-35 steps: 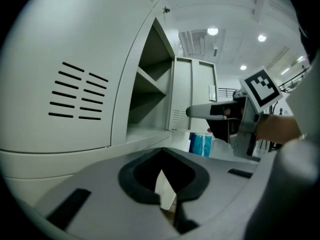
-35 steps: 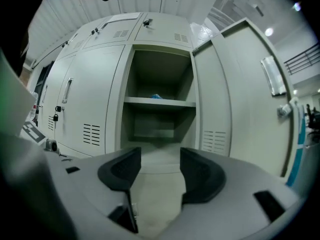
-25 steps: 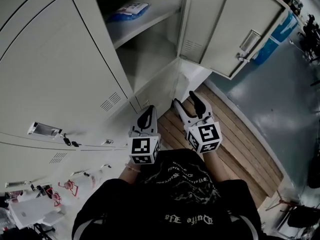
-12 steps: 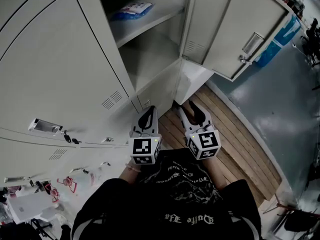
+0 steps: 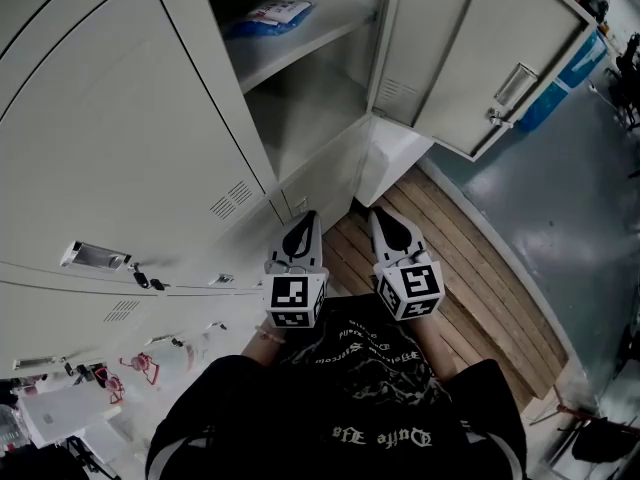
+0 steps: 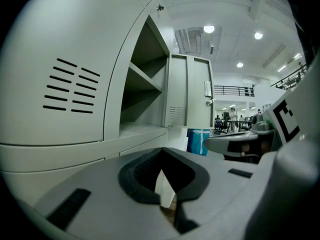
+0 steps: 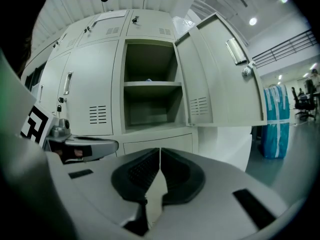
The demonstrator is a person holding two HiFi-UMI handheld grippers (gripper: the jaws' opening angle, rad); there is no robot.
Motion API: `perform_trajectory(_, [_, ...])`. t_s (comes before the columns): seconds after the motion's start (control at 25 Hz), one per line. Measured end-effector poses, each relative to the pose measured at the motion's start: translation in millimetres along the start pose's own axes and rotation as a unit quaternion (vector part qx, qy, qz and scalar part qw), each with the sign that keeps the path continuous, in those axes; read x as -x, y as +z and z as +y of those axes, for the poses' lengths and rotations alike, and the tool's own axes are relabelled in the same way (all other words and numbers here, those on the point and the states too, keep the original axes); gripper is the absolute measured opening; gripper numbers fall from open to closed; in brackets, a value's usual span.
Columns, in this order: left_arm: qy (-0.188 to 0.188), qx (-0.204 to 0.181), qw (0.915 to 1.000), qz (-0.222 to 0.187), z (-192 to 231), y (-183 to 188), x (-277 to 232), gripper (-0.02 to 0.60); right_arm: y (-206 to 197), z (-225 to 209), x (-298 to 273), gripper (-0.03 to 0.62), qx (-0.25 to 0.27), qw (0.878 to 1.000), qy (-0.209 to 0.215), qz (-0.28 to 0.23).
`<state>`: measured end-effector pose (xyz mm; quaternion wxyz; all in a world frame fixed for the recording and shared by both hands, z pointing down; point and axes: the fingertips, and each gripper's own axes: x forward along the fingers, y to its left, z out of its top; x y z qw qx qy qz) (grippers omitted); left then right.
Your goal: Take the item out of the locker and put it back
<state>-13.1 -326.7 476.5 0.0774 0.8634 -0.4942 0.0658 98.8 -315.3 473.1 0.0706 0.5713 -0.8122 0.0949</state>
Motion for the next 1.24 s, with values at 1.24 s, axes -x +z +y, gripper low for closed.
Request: perform_trajectory(1.24, [0.001,0.002,1.0,-0.004,17,-8,4,0.006,10,33,-10,0.003,0.048,0.999,0.008,-0.015])
